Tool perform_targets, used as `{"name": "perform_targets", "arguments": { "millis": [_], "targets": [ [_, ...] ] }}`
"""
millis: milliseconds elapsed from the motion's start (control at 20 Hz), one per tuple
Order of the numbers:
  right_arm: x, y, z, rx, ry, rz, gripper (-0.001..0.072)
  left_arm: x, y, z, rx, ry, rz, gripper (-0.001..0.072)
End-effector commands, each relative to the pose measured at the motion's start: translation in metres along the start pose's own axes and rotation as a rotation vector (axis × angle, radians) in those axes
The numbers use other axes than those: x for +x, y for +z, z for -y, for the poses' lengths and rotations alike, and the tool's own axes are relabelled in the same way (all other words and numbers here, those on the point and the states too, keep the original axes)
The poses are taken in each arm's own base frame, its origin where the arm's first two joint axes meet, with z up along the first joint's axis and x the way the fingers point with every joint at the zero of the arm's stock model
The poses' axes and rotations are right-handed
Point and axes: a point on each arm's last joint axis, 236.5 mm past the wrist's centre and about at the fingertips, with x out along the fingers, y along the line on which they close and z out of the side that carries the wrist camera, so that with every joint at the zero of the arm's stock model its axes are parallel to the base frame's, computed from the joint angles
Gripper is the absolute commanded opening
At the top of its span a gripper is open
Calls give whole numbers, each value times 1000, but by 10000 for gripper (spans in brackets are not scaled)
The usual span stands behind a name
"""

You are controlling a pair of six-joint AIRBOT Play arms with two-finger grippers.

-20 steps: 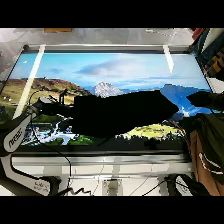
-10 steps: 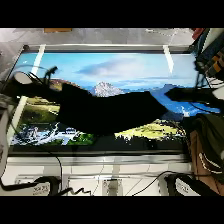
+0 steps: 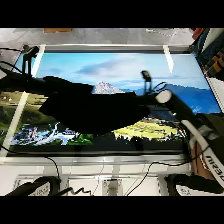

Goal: Fold the clothes and pants, and hang the long-sleeved shirts on hangers.

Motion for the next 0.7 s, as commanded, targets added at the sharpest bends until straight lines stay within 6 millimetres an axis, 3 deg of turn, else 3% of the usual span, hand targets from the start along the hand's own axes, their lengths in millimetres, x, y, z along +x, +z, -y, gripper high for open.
{"name": "perform_targets", "arguments": {
  "millis": [0, 250, 450, 550, 650],
  "targets": [
    [49, -18, -48, -7, 41, -9, 17, -5, -1, -5, 3, 39, 2, 7],
    [96, -37, -100, -17, 103, -73, 16, -5, -1, -2, 2, 26, 3, 9],
    [150, -65, -140, 15, 149, -169, 16, -3, 0, -2, 2, 26, 5, 9],
    [164, -76, -155, -4, 171, -224, 16, 1, -1, 0, 5, 20, -6, 10],
    [165, -78, -156, -11, 175, -239, 16, 8, -3, 7, 17, 4, -22, 10]
  ]
}}
